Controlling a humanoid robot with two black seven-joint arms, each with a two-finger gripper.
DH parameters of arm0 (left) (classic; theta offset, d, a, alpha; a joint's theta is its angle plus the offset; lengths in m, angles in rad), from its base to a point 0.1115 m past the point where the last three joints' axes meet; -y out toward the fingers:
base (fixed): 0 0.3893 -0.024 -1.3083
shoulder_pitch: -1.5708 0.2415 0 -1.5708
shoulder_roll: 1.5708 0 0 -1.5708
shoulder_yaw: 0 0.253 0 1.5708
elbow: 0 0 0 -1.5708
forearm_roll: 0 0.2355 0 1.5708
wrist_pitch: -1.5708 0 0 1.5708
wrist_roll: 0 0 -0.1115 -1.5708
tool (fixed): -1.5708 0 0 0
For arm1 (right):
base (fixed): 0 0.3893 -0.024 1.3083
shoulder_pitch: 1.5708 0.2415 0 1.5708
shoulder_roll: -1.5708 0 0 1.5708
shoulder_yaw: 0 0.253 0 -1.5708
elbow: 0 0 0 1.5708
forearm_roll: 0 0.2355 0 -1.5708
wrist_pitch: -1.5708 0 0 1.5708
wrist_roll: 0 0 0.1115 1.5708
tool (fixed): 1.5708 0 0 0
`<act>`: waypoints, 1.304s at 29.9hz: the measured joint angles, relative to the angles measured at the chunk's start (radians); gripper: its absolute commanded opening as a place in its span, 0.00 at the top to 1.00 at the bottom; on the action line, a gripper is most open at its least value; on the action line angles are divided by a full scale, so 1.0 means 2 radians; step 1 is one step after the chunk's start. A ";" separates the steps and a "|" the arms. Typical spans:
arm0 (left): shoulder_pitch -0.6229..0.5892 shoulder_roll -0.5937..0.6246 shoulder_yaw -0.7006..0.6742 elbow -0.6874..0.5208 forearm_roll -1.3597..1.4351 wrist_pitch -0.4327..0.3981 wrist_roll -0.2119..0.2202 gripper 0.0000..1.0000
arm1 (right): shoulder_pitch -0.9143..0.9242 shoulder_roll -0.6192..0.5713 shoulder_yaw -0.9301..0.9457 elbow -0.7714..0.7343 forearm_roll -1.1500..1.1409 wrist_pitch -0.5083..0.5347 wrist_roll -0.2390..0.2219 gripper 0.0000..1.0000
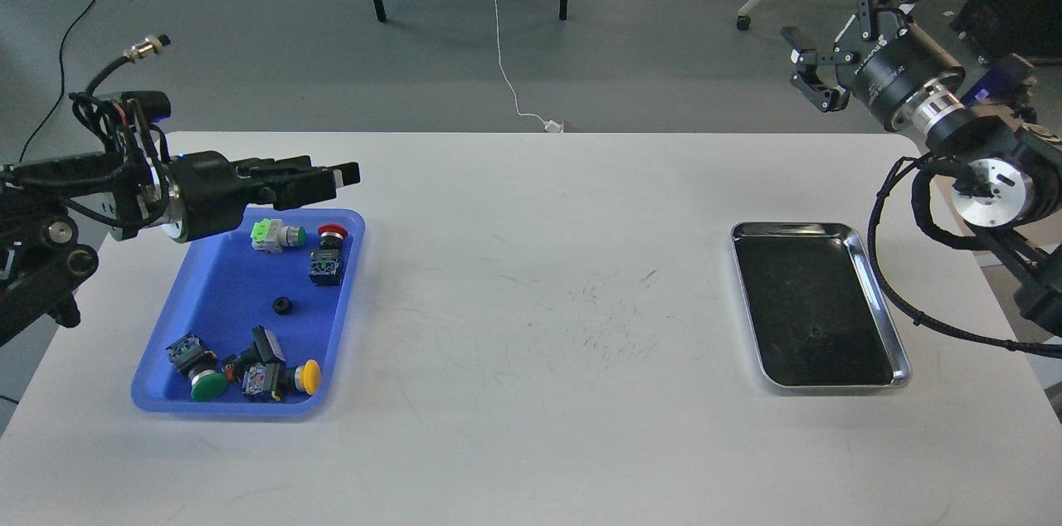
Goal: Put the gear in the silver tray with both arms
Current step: 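Move the left gripper back over the blue tray, then grasp another black gear in the blue tray with the left gripper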
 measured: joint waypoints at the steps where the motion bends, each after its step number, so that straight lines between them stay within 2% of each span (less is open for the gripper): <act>1: 0.000 0.003 0.014 0.001 0.021 0.006 0.000 0.18 | -0.019 0.000 0.013 0.004 0.003 0.008 0.000 0.02; 7: 0.000 0.016 0.090 0.020 0.085 0.049 0.000 0.27 | -0.088 0.001 0.058 0.033 0.005 0.027 0.001 0.02; 10: 0.000 0.015 0.109 0.032 0.089 0.058 0.000 0.32 | -0.098 0.001 0.061 0.036 0.005 0.028 0.001 0.02; 19: -0.001 0.013 0.138 0.068 0.091 0.061 0.003 0.49 | -0.102 0.001 0.062 0.045 0.005 0.028 0.003 0.02; 30: -0.001 0.005 0.161 0.081 0.092 0.064 0.002 0.55 | -0.104 0.001 0.062 0.050 0.005 0.027 0.003 0.02; 39: -0.002 -0.010 0.164 0.104 0.092 0.065 0.002 0.65 | -0.104 0.001 0.062 0.052 0.005 0.027 0.003 0.02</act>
